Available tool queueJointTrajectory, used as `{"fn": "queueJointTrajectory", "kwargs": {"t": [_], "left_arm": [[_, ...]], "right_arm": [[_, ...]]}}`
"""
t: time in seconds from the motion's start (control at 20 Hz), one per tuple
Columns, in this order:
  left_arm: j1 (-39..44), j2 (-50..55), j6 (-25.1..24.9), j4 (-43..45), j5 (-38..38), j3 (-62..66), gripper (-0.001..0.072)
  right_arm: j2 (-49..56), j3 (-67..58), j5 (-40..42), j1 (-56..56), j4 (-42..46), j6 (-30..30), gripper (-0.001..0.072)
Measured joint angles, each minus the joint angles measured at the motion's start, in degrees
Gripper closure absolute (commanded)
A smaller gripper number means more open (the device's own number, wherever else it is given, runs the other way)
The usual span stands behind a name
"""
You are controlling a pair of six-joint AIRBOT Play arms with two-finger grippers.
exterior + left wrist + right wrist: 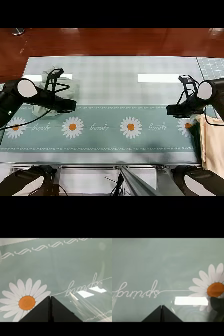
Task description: Fold the shirts.
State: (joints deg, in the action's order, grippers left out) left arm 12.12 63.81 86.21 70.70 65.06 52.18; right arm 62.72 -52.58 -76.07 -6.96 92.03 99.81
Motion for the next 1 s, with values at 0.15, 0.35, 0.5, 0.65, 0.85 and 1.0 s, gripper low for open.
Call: {"fn": "queueJointTrajectory", "kwargs": {"t": [0.15, 0.35, 0.5, 0.65, 0.85, 1.0], "left_arm": [[0.00, 0.00, 0.02, 0.00, 0.02, 0.00, 0.0683], [0.00, 0.00, 0.00, 0.00, 0.02, 0.00, 0.0683], [0.00, 0.00, 0.02, 0.00, 0.02, 0.00, 0.0683], [0.00, 0.00, 0.00, 0.00, 0.02, 0.00, 0.0683], [0.00, 0.00, 0.00, 0.00, -0.09, 0.00, 0.0683], [0.00, 0.00, 0.00, 0.00, -0.85, 0.00, 0.0683]], "right_arm": [[0.00, 0.00, 0.00, 0.00, 0.00, 0.00, 0.0689], [0.00, 0.00, 0.00, 0.00, 0.00, 0.00, 0.0689], [0.00, 0.00, 0.00, 0.00, 0.00, 0.00, 0.0689], [0.00, 0.00, 0.00, 0.00, 0.02, 0.00, 0.0689], [0.00, -0.02, 1.20, 0.00, 0.00, 0.00, 0.0689], [0.00, -0.02, 3.37, 0.00, 0.02, 0.00, 0.0689]]}}
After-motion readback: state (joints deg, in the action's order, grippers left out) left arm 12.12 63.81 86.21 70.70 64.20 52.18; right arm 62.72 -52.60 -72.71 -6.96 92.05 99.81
